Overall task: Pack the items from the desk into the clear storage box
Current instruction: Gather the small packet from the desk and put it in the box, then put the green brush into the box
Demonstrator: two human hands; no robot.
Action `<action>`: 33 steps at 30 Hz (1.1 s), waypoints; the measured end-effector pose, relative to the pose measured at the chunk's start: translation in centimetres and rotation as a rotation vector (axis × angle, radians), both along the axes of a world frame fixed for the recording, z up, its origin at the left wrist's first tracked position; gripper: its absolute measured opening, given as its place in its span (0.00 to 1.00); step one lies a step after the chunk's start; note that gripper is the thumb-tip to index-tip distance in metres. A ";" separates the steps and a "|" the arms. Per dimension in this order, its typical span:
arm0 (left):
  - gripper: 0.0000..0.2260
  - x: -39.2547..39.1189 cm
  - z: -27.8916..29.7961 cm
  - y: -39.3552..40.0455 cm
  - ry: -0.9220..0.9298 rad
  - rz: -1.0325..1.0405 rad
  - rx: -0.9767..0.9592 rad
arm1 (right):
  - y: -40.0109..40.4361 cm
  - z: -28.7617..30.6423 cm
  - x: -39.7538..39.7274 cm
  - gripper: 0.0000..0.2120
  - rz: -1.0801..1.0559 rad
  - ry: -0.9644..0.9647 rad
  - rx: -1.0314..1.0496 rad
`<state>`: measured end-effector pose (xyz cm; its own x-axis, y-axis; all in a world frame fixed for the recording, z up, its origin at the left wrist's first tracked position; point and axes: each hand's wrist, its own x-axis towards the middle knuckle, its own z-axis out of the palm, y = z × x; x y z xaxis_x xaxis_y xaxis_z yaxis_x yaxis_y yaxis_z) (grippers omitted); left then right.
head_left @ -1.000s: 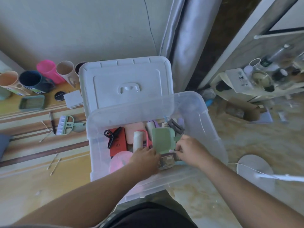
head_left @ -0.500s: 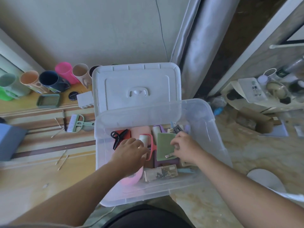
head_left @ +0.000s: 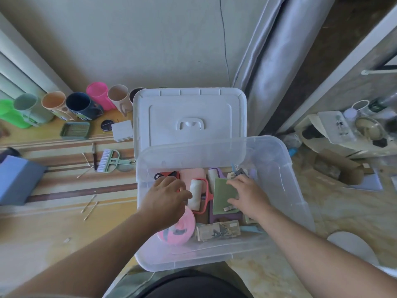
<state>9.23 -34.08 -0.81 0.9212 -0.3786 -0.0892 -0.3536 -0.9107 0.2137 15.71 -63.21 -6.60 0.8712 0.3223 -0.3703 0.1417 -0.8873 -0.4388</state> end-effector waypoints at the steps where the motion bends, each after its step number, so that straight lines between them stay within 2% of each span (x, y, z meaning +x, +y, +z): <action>1: 0.11 0.0 0.0 0.2 -0.024 -0.010 -0.015 | 0.1 0.3 0.0 0.27 -0.003 -0.026 0.001; 5: 0.14 1.2 1.0 2.4 -0.120 0.049 -0.112 | 3.1 2.7 0.4 0.24 -0.005 -0.250 0.041; 8: 0.16 2.6 2.4 6.5 -0.185 0.186 -0.177 | 8.8 5.2 1.2 0.25 0.074 -0.434 0.117; 13: 0.17 3.1 1.9 16.4 -0.163 0.462 -0.183 | 21.0 8.8 2.1 0.23 0.220 -0.517 0.269; 16: 0.18 1.8 -0.1 22.6 -0.050 0.566 -0.132 | 28.6 8.8 2.3 0.21 0.276 -0.512 0.336; 19: 0.23 0.4 -2.0 27.6 0.178 0.642 -0.018 | 35.5 7.0 3.5 0.21 0.289 -0.475 0.291; 22: 0.27 -0.4 -3.8 31.8 0.309 0.647 0.057 | 41.5 3.9 5.5 0.21 0.298 -0.286 0.074; 25: 0.28 -0.2 -5.1 35.0 0.371 0.643 0.083 | 44.7 0.0 6.8 0.16 0.251 -0.043 -0.135; 27: 0.27 0.3 -6.0 36.5 0.389 0.631 0.088 | 45.2 -2.2 6.8 0.15 0.211 0.030 -0.221; 30: 0.28 1.2 -7.2 37.7 0.406 0.591 0.075 | 45.1 -4.3 6.5 0.14 0.139 0.078 -0.332; 33: 0.28 2.7 -8.3 37.9 0.429 0.539 0.073 | 45.2 -5.4 6.3 0.13 0.158 0.050 -0.354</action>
